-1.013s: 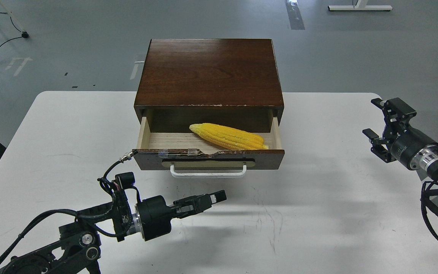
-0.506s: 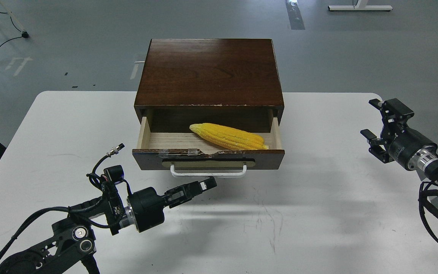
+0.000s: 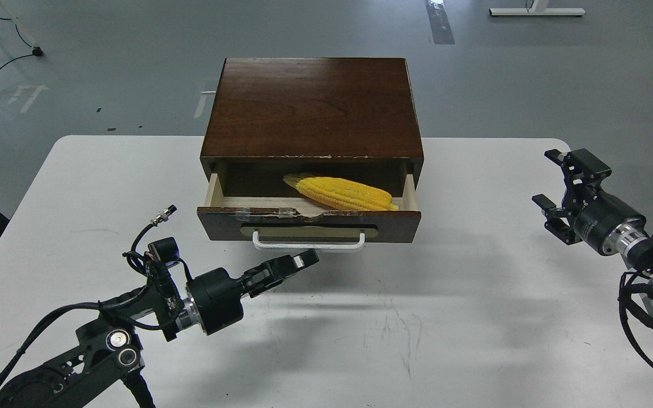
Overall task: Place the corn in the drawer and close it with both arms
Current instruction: 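Push the drawer front away from the robot with the left gripper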
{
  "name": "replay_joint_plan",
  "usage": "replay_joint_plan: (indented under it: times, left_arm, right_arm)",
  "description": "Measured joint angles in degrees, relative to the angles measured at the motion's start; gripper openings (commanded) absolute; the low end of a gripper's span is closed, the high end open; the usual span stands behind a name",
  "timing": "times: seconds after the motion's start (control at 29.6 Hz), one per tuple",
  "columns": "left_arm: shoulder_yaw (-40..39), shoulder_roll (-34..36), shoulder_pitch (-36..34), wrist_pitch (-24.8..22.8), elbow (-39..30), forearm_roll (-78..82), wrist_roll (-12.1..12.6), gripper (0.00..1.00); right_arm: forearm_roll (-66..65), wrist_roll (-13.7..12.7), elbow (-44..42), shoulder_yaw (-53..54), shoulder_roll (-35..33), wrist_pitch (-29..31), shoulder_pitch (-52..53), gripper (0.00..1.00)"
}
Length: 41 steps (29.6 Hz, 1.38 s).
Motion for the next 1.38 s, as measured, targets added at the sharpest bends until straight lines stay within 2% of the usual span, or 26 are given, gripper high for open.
replay_joint_plan:
  times: [0.51, 1.38]
  left_arm:
    - [-0.6, -0.36, -0.65, 0.51, 2.21, -0.04, 1.03, 0.0]
    - [-1.82, -2.76, -4.64, 0.53, 7.38, -0.1, 1.1, 0.0]
  right_arm:
    - [0.0, 0.0, -0.01, 0.0, 0.01, 0.0, -0.48, 0.98]
    - [0.0, 0.0, 0.01, 0.09, 0.09, 0.0, -1.57, 0.98]
